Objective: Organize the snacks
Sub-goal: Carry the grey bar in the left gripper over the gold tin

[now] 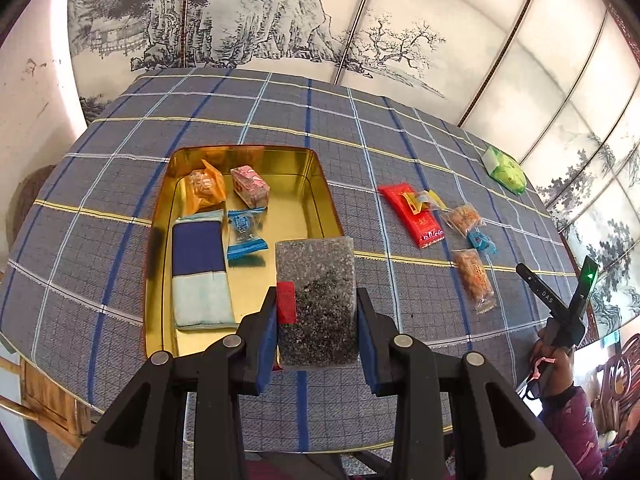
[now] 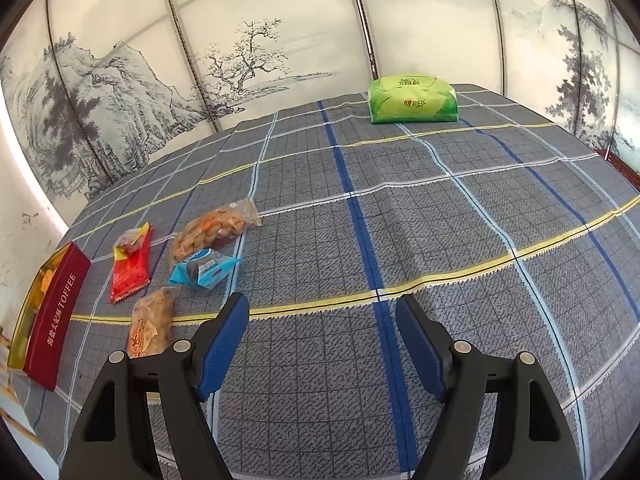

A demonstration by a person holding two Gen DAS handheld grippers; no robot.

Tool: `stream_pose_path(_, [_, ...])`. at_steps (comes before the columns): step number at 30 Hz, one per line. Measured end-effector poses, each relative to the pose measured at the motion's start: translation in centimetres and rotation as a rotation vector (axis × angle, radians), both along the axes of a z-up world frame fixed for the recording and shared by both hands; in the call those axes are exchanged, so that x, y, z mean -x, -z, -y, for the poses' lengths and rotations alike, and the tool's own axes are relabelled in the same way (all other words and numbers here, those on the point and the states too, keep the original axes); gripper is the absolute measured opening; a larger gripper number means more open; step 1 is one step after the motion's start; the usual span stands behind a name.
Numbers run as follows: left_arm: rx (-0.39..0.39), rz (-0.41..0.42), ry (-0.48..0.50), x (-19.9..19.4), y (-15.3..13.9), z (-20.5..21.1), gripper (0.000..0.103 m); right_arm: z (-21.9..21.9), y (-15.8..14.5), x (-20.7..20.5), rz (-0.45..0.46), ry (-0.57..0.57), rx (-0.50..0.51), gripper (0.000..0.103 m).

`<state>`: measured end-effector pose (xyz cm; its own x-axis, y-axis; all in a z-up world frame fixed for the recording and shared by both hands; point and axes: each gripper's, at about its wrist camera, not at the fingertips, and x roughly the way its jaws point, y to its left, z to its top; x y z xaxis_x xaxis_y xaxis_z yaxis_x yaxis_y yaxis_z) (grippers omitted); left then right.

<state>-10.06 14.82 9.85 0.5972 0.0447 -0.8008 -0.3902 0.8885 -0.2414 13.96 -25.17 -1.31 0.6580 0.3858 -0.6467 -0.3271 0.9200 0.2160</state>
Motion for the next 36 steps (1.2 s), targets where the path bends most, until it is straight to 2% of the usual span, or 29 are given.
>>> stream_pose_path(9, [0.013, 0.002, -0.009, -0.1, 1.1, -1.0, 0.031, 0.0, -0.1, 0.0, 0.01, -0.01, 0.005, 0.076])
stream_pose_path(13, [0.005, -0.002, 0.0, -0.4, 1.3, -0.9, 0.031, -0.7, -0.6, 1.1, 0.056, -0.048, 0.025, 0.076])
stream_pose_path(23, [-0.017, -0.011, -0.009, -0.7, 1.5, -1.1, 0.031, -4.1, -1.9, 3.9, 0.045, -0.186, -0.042, 0.076])
stream_pose_path(29, [-0.039, -0.014, -0.023, -0.6, 1.8, -1.4, 0.031, -6.6, -2.1, 5.0, 0.037, -0.259, -0.018, 0.077])
stream_pose_path(36, [-0.064, -0.014, -0.036, -0.4, 1.9, -1.9, 0.031, -7.7, -2.0, 5.1, 0.03, -0.276, -0.006, 0.077])
